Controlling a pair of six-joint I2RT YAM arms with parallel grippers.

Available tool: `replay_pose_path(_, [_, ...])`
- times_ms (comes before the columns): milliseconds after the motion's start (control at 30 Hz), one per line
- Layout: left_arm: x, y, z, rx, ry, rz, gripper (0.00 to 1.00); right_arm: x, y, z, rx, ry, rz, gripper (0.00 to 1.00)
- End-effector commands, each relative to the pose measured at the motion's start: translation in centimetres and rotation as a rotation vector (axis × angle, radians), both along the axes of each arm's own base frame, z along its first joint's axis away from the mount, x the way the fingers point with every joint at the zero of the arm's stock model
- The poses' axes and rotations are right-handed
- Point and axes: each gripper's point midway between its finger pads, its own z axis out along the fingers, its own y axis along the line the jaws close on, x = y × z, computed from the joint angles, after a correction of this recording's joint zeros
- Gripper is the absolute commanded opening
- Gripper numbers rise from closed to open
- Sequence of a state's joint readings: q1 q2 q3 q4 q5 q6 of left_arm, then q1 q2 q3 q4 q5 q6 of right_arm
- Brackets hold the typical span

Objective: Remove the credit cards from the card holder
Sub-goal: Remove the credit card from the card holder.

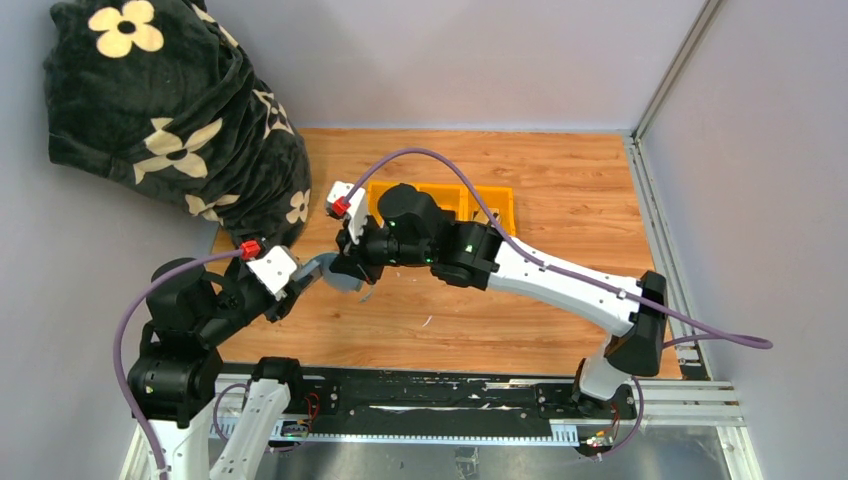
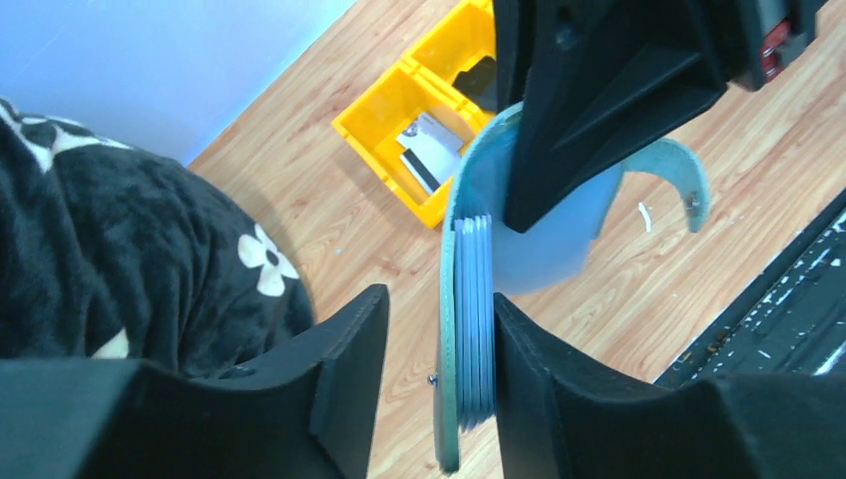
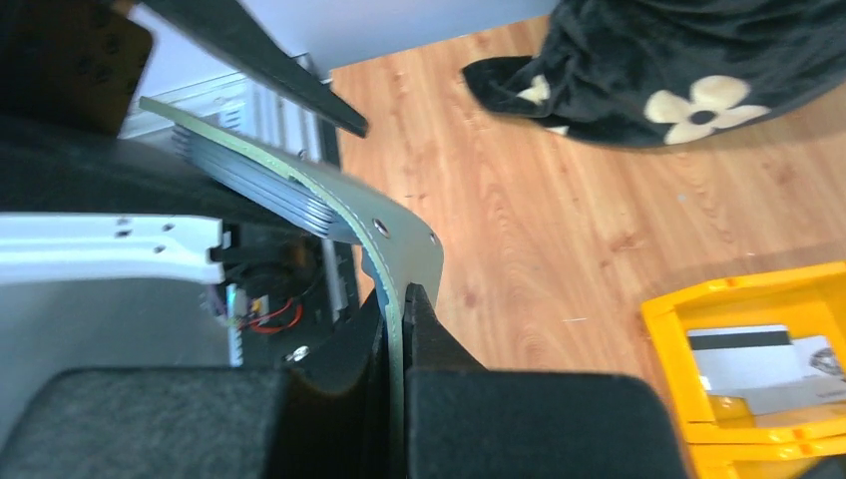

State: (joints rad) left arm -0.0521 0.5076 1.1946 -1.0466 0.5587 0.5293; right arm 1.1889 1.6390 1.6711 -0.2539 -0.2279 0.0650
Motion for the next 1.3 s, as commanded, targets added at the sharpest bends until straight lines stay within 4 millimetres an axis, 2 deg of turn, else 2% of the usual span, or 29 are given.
replay_pose_path(0, [-0.6, -0.9, 0.2, -0.047, -0.003, -0.035, 0.51, -4.1, -1.7, 4.5, 0.137, 0.052, 0.146, 0.00])
replay_pose_path(267, [-1.7, -1.8, 0.7, -0.122, 0.023, -0.058, 0.55, -5.6, -4.2, 6.8, 0.220, 0.096, 0.168, 0.00])
replay_pose_path(433, [-3.4, -3.6, 2.3, -0.228, 0.068, -0.143, 0.54, -6.4, -5.6, 7.4, 0.240, 0.105, 0.192, 0.00])
replay_pose_path(600, [-5.9, -6.1, 4.7, -0.356, 0.159, -0.291, 0.45, -7.1, -7.1, 8.0, 0.263, 0.107, 0.223, 0.00])
replay_pose_path(767, [-7.1, -7.3, 6.7, -0.438, 0.251, -0.376, 0.39, -8.0, -7.9, 8.5, 0.287, 0.116, 0.264, 0.00])
replay_pose_path(900, [-7.4, -7.7, 7.0, -0.467, 0.296, -0.401, 0.38, -8.6, -8.2, 8.9, 0.309, 0.125, 0.286, 0.00])
replay_pose_path(1167, [-8.5, -8.5, 7.5, -0.528, 0.400, -0.461, 0.23, -9.1, -8.7, 9.7, 0.353, 0.144, 0.329, 0.00])
replay_pose_path(1200, [-8.7, -8.6, 7.6, -0.538, 0.419, -0.474, 0.20, -8.9, -8.8, 9.8, 0.364, 0.148, 0.325, 0.03])
replay_pose_path(1233, [-8.7, -8.7, 7.7, -0.549, 0.443, -0.481, 0.18, -8.6, -9.0, 10.0, 0.374, 0.155, 0.321, 0.11])
replay_pose_path(1267, [-8.7, -8.7, 7.8, -0.560, 0.464, -0.483, 0.16, -8.3, -9.2, 10.1, 0.386, 0.163, 0.313, 0.24])
